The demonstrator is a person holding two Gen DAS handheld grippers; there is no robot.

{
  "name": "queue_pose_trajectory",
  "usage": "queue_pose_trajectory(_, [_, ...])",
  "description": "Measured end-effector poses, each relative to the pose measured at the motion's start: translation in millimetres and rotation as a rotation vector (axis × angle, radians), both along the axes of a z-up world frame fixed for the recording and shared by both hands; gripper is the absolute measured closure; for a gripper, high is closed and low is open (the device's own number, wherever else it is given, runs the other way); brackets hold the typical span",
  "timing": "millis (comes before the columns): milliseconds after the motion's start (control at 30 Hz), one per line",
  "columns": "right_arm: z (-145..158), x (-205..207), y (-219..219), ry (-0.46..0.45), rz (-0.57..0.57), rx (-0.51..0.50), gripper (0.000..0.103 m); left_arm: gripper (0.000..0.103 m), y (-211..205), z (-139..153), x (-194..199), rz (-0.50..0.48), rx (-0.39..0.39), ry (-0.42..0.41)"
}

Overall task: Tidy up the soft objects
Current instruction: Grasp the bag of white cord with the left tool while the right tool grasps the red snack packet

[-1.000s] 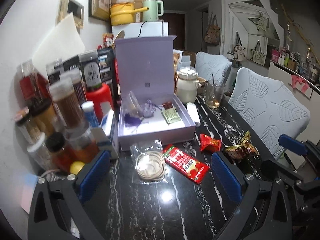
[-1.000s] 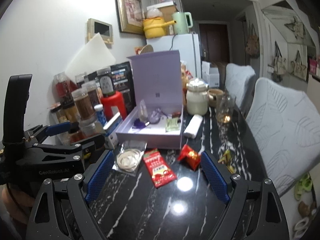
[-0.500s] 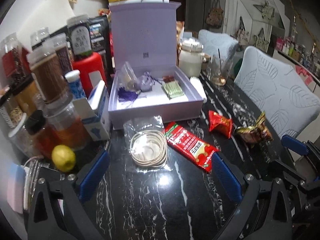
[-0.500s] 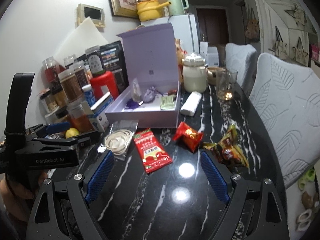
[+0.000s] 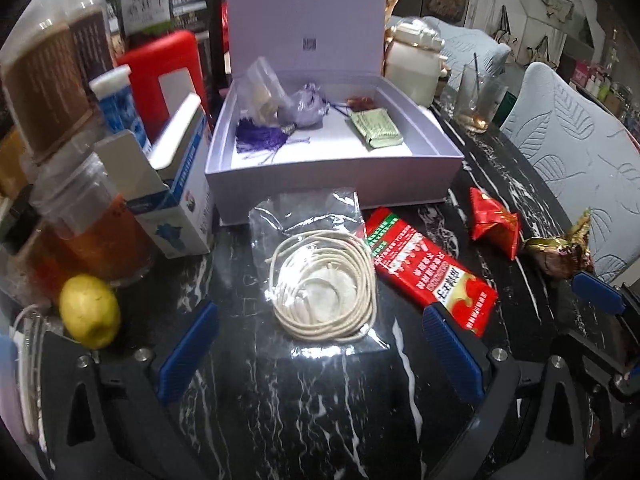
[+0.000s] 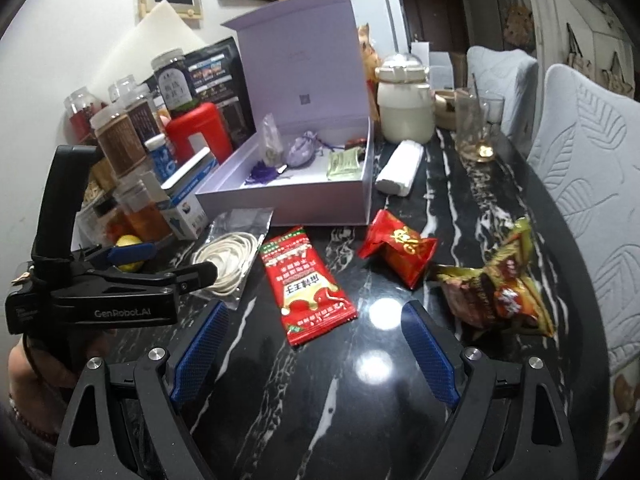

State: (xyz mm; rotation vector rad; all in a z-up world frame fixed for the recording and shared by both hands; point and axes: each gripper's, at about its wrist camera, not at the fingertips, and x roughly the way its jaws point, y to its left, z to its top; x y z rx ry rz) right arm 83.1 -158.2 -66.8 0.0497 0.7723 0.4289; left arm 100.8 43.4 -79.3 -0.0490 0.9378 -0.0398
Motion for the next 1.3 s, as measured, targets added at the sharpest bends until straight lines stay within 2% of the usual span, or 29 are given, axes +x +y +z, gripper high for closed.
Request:
queue_pose_trajectory(367, [-19.7, 35.4, 13.0, 0.07, 0.027, -0.017, 0.014, 0.0, 5.5, -26.0, 32.0, -0.029, -0.06, 0.096])
queue_pose_trajectory(533, [-28.2, 49.6, 13.4, 0.105, 0.024, -0.018, 0.014, 0.0, 5.8, -36.5, 42.8, -0.025, -0.059, 0.134])
queue_pose_trajectory(767, [-37.5, 62.7, 16.7, 0.158, 0.052, -0.008, 0.014, 0.0, 3.3, -41.7, 48.0, -0.045, 0.028, 0.1])
queue_pose_trajectory(800, [-38.5, 64.2, 17.0, 0.163, 0.056, -0.005, 0.014, 0.003, 2.6, -42.1, 47.4, -0.052, 0.037, 0.089])
queue_pose_trajectory(867, [-40.6, 66.5, 17.6, 0.177, 0.058, 0.003, 0.014, 0.021, 3.6, -39.1, 43.3, -0.054, 0.042, 0.048])
queue_pose_trajectory(1033, [-43.3, 66.8, 18.1, 0.207, 0.058, 0.017, 0.014, 0.035, 5.1, -36.6, 37.5, -0.078, 0.038, 0.013])
queue_pose_trajectory(1167, [-43.7, 66.2, 22.0, 0.207, 0.067, 0.011, 0.014, 0.036, 8.9, -33.6, 32.9, -0.09, -0.016, 0.021])
queue_pose_trajectory(1300, [-42.4, 69.2, 28.8, 0.187, 0.078, -0.046, 0.014, 0.036, 16.1, -27.4, 25.5, -0.066, -0.027, 0.007])
